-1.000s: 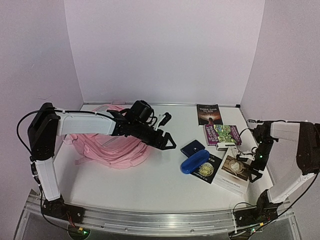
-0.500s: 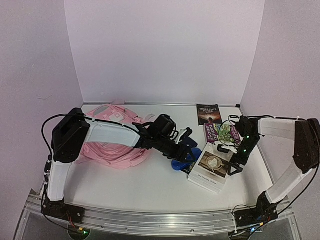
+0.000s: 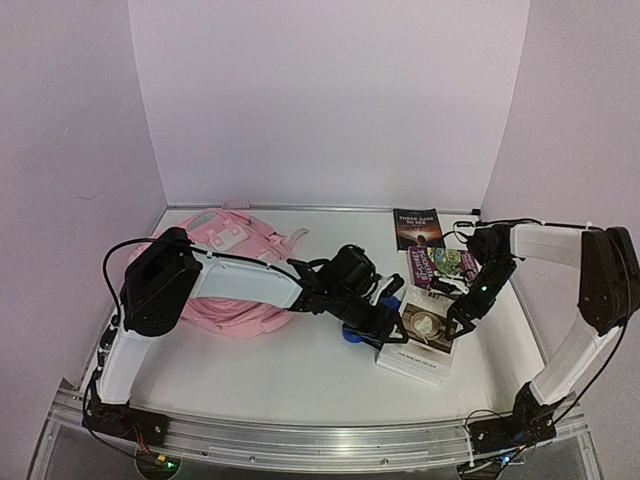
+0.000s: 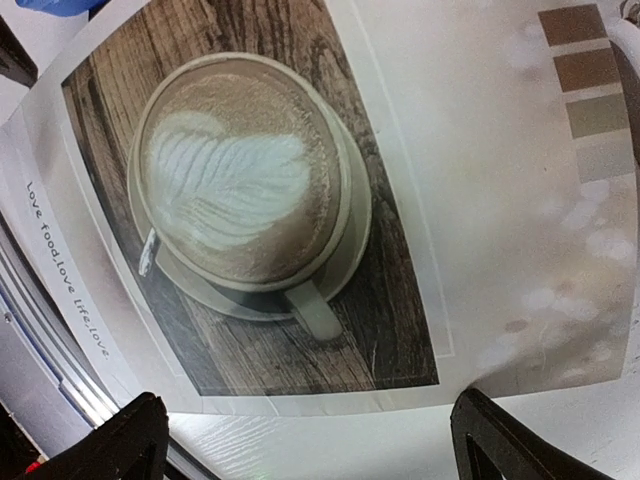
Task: Pack the student bag
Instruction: Pick up the book from the center of the board.
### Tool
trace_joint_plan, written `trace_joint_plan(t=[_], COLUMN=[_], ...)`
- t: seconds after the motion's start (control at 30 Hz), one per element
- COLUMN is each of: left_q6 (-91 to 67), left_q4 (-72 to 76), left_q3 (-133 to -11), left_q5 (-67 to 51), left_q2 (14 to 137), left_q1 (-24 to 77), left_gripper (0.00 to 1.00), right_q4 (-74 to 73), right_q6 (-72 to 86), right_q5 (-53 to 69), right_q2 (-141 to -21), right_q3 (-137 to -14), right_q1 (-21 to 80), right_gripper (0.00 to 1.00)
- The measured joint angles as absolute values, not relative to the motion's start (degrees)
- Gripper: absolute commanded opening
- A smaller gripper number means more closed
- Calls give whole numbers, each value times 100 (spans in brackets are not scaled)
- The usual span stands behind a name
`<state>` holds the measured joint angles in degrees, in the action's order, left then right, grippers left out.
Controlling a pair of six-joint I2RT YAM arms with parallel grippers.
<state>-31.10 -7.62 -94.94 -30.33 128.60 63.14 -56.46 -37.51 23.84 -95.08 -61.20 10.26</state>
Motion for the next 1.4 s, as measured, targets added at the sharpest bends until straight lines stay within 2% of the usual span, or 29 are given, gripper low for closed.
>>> trace_joint_plan(t=[0.17,0.43,0.8,0.97,1.13,1.4], left_q6=[-3406,-3880,-4291,-4442,-4703,-4737], left_q4=[-833,-1143,-104,187,580,1372], left_q3=[-9490,-9487,-9338,-9140,-8975,-8406], left_q5=[-2759,-2379,-3192,-3547,-3818,-3792], left_q2=[12869,13113,13243,13297,13294,12933], left_q1=[6419,6401,6278,6253,6193,6186], left_gripper=[75,76,68,57,39,23], right_q4=[-5893,-6274,-6214,-6074,-6045,-6054], right_q6=[-3512,-3193,-3007,-3062,-3039,-3010], right_q5=[2393,2549,2575,2737,2775,3234], right_q2=[-9876,-10479,-10891,-11011,-10825,-9740], right_q3=[-6423,-6927,-6989,-6933,-6901,-6909], right_q1=[1024,996,1087,1113,1111,1089], right_gripper=[98,93,89,89,92,98])
